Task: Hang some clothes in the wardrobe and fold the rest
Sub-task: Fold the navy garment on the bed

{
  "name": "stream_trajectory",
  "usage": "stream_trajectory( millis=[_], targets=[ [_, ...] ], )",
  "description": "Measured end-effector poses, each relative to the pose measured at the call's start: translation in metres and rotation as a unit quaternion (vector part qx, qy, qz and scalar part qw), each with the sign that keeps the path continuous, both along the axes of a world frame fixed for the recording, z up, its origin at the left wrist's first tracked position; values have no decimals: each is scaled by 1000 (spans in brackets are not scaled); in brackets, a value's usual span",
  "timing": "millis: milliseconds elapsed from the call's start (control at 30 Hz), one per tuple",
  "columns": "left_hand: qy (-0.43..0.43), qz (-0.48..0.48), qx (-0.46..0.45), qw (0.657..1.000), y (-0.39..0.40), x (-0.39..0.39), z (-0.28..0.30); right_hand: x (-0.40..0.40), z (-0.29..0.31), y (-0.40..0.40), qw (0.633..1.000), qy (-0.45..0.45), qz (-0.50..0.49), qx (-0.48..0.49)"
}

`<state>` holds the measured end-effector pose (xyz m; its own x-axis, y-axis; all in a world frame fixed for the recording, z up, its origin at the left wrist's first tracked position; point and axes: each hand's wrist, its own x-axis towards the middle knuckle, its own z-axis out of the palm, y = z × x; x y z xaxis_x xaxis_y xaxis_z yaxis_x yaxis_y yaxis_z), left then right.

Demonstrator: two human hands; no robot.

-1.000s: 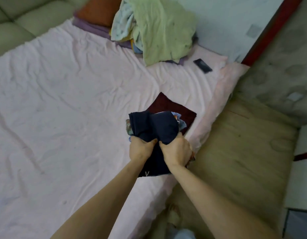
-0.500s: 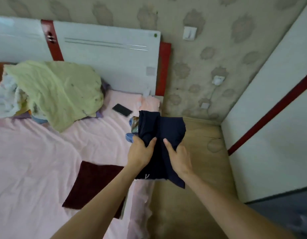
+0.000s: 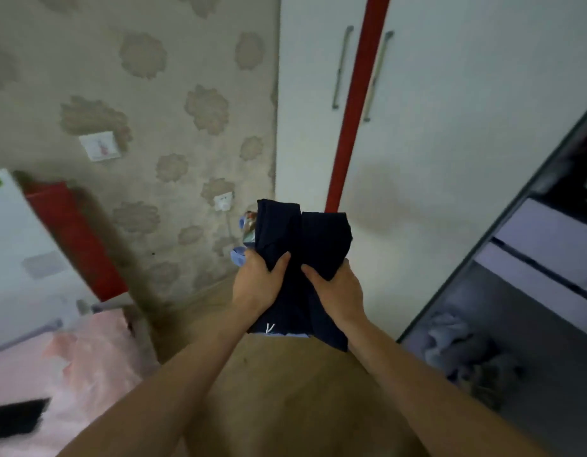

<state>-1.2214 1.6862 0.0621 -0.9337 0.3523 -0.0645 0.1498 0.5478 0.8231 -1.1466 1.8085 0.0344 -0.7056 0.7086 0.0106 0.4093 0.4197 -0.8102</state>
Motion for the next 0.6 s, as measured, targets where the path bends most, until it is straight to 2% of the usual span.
stream_trajectory(
  millis=[167, 267, 433, 600],
  targets=[
    [40, -112, 22, 993, 106, -8, 28, 15, 23, 82, 991, 34, -131, 11],
    [81, -186, 41, 978, 171, 5, 48, 36, 46, 126, 973, 60, -215, 50],
    [127, -302, 73, 942, 252, 48, 88, 90, 88, 177, 927, 96, -344, 111],
    [171, -385, 124, 898, 296, 92, 133, 139, 132, 195, 877, 116, -441, 148]
  ],
)
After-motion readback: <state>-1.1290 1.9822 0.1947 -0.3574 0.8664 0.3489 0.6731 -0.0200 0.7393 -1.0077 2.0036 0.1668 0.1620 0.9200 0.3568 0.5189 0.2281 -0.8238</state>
